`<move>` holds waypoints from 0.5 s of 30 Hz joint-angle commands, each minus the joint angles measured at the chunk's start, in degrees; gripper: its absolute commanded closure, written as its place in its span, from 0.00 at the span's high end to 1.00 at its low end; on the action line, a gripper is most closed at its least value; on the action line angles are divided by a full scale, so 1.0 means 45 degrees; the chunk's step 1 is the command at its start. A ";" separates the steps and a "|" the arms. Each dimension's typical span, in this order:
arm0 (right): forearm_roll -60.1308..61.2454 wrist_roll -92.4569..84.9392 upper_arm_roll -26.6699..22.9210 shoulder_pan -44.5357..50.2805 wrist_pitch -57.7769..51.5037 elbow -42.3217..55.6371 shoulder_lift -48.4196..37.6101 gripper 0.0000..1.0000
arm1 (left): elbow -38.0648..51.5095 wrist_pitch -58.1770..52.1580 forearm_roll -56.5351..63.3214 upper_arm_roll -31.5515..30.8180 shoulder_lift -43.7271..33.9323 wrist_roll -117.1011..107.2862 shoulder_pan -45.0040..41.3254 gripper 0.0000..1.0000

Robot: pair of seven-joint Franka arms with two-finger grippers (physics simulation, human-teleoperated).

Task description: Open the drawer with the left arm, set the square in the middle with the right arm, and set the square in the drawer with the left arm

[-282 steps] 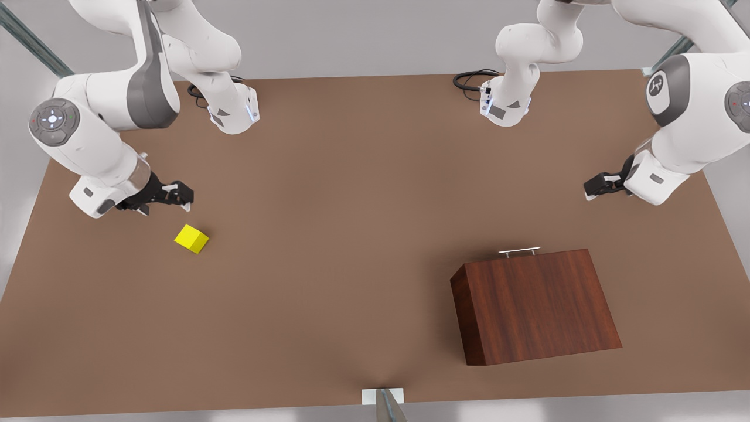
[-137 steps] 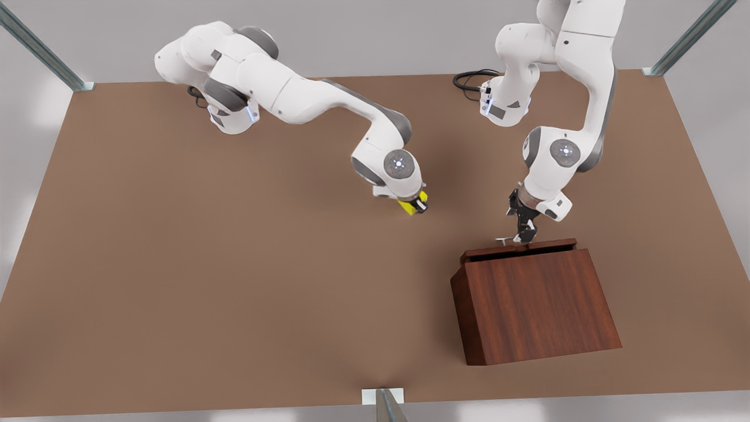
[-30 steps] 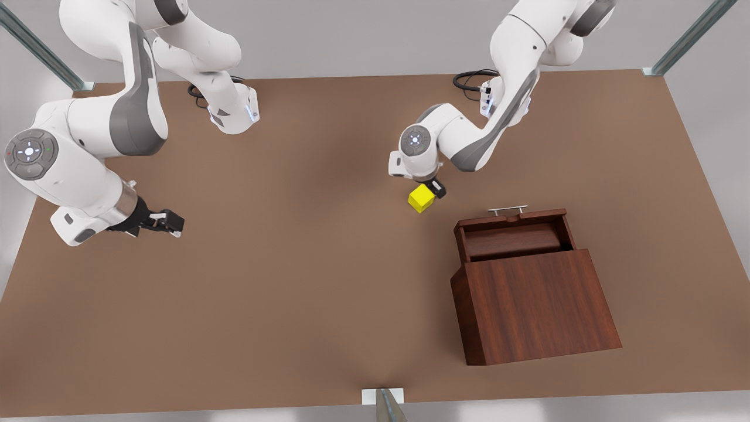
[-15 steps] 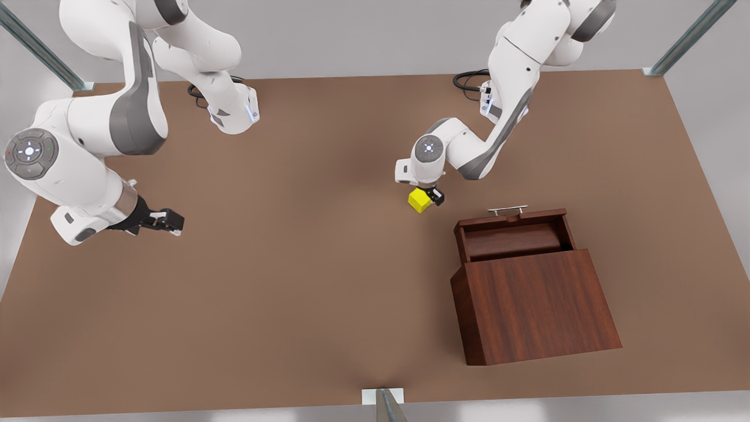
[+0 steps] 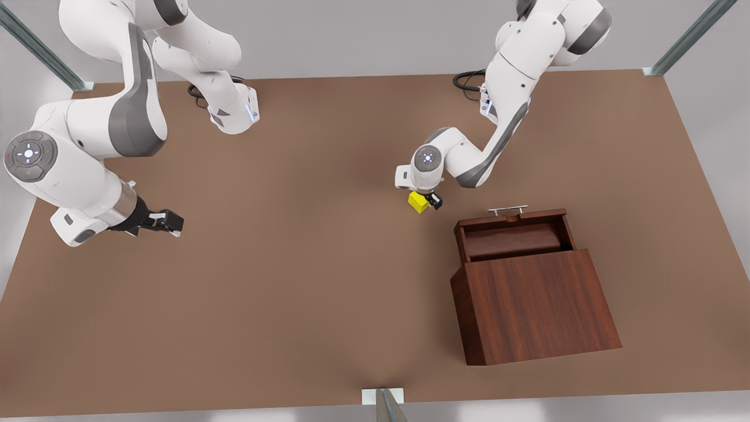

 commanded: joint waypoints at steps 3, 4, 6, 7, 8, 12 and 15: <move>0.0000 -0.0020 0.0001 -0.0032 0.0000 0.0000 -0.0003 1.00 | 0.0000 0.0087 0.0061 0.0019 0.0107 0.0005 0.0000 1.00; 0.0000 -0.0059 0.0001 -0.0032 0.0000 0.0000 -0.0003 1.00 | 0.0020 0.0087 0.0061 0.0019 0.0166 0.0005 -0.0039 1.00; 0.0000 -0.0059 0.0001 -0.0052 0.0000 0.0000 0.0016 1.00 | 0.0020 0.0302 0.0197 0.0195 0.0302 -0.0015 -0.0059 1.00; 0.0000 -0.0098 0.0001 -0.0052 0.0000 0.0000 0.0016 1.00 | 0.0020 0.0380 0.0237 0.0215 0.0361 -0.0015 -0.0137 1.00; 0.0020 -0.0098 0.0001 -0.0052 0.0000 0.0020 0.0016 1.00 | 0.0020 0.0458 0.0237 0.0371 0.0459 -0.0015 -0.0293 1.00; 0.0000 0.0038 0.0001 0.0007 0.0000 0.0020 -0.0023 1.00 | 0.0020 0.0771 0.0237 0.0468 0.0713 -0.0034 -0.0410 1.00; -0.0019 -0.0039 0.0001 -0.0013 -0.0019 0.0020 -0.0023 1.00 | 0.0020 0.0986 0.0295 0.0488 0.0889 -0.0112 -0.0411 0.81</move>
